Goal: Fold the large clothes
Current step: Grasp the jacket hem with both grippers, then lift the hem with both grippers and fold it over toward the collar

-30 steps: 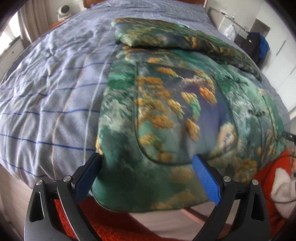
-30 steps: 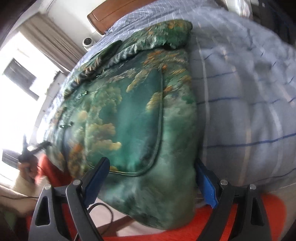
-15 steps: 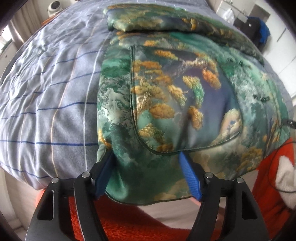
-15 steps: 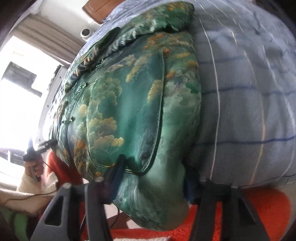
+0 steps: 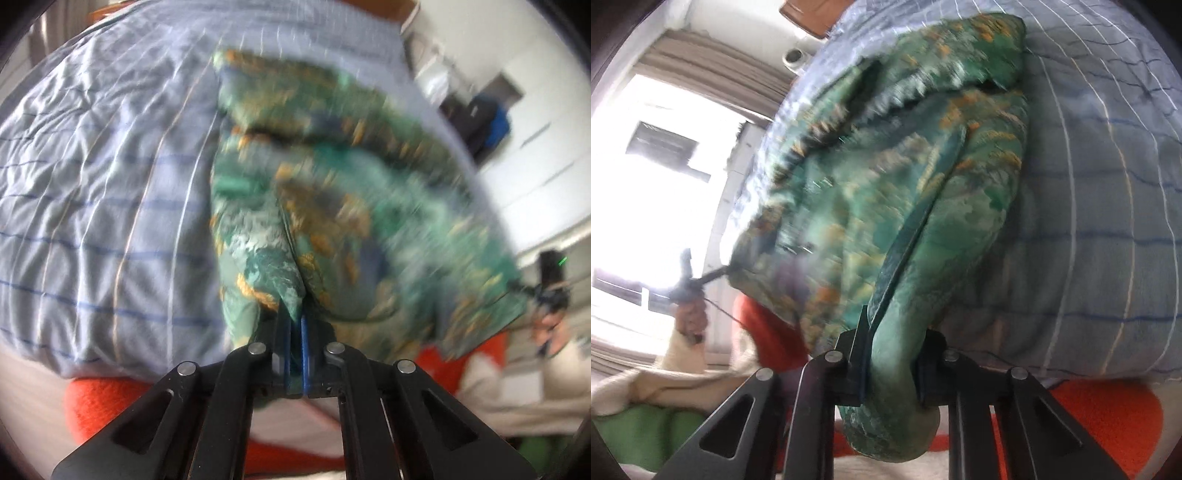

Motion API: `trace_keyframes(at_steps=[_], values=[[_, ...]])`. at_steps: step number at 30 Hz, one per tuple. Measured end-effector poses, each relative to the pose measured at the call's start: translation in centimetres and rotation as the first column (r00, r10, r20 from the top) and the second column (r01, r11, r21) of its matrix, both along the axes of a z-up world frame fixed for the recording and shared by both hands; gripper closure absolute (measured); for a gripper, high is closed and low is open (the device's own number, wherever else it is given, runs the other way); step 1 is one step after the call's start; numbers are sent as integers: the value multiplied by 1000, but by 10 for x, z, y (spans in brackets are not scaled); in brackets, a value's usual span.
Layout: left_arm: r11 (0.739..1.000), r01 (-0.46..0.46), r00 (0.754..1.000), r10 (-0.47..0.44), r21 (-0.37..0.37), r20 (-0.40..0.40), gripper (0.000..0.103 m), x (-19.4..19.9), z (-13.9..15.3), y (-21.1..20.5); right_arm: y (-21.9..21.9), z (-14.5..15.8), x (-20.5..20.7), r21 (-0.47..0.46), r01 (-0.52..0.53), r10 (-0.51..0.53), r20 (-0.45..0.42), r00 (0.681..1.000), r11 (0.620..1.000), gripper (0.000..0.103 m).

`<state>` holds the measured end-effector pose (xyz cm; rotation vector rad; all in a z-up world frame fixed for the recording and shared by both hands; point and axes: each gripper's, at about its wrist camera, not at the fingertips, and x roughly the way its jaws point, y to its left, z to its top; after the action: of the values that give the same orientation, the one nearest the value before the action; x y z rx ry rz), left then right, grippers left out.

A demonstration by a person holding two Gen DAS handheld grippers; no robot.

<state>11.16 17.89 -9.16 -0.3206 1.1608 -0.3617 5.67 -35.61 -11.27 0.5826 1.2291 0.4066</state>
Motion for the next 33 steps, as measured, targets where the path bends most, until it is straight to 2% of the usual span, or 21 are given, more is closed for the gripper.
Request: trace_keyframes(at_steps=[3,5,8,11,14,15,16,17,18,19,20,21,23,24,25,26,27,29,30,31,33], values=[[993,-41,996,49,-107,73,101,20,29,7,-10,23,16,106,32,-39,63,997,994,86],[988,-59,990,76,-146,116,101,41,47,9,-16,37,29,148,55,-71,101,992,987,87],[984,-74,980,102,-161,172,101,91,69,7,-27,62,58,191,90,-124,170,978,977,87],[982,-102,969,135,-162,207,101,147,87,0,-43,84,105,205,141,-189,236,953,969,87],[968,-193,949,226,-159,222,101,226,96,1,-68,89,162,207,217,-269,267,925,954,87],[961,-234,939,263,-150,220,99,250,91,-1,-78,88,184,196,252,-300,278,913,948,88],[957,-253,936,279,-141,214,92,273,84,-4,-87,83,207,190,286,-331,279,902,939,88],[958,-262,940,280,-115,195,88,295,72,-9,-97,74,230,194,319,-363,267,893,928,88],[956,-285,945,293,-77,148,73,321,57,-12,-104,60,254,210,348,-394,243,886,914,86],[940,-341,936,340,-12,91,58,340,39,-13,-111,41,277,215,379,-421,209,883,900,79],[922,-385,922,383,29,66,56,348,29,-11,-114,26,290,205,404,-440,179,880,891,76],[905,-424,905,422,20,57,56,352,21,-5,-118,9,302,189,438,-465,136,875,879,67],[897,-439,896,441,-48,45,44,351,16,8,-124,-14,308,226,482,-508,74,858,847,45],[895,-441,894,445,-70,50,35,349,18,17,-126,-18,308,269,493,-527,72,847,828,30],[895,-441,893,445,-69,64,31,345,21,23,-131,-20,303,311,497,-543,80,836,810,25],[897,-438,893,442,-60,81,30,342,24,27,-138,-18,301,344,497,-555,88,827,796,24],[909,-414,903,417,-50,102,30,336,28,30,-147,-15,297,352,507,-568,92,818,787,22],[941,-337,933,339,-37,117,30,327,30,28,-164,2,288,267,546,-592,136,794,794,19],[965,-263,958,262,-11,118,30,322,28,18,-167,12,284,197,544,-576,175,799,815,19],[977,-213,971,210,15,116,30,318,24,9,-164,22,282,120,513,-527,213,823,850,19],[989,-109,990,99,101,105,30,313,12,-15,-145,35,282,-33,394,-374,248,894,919,19]])
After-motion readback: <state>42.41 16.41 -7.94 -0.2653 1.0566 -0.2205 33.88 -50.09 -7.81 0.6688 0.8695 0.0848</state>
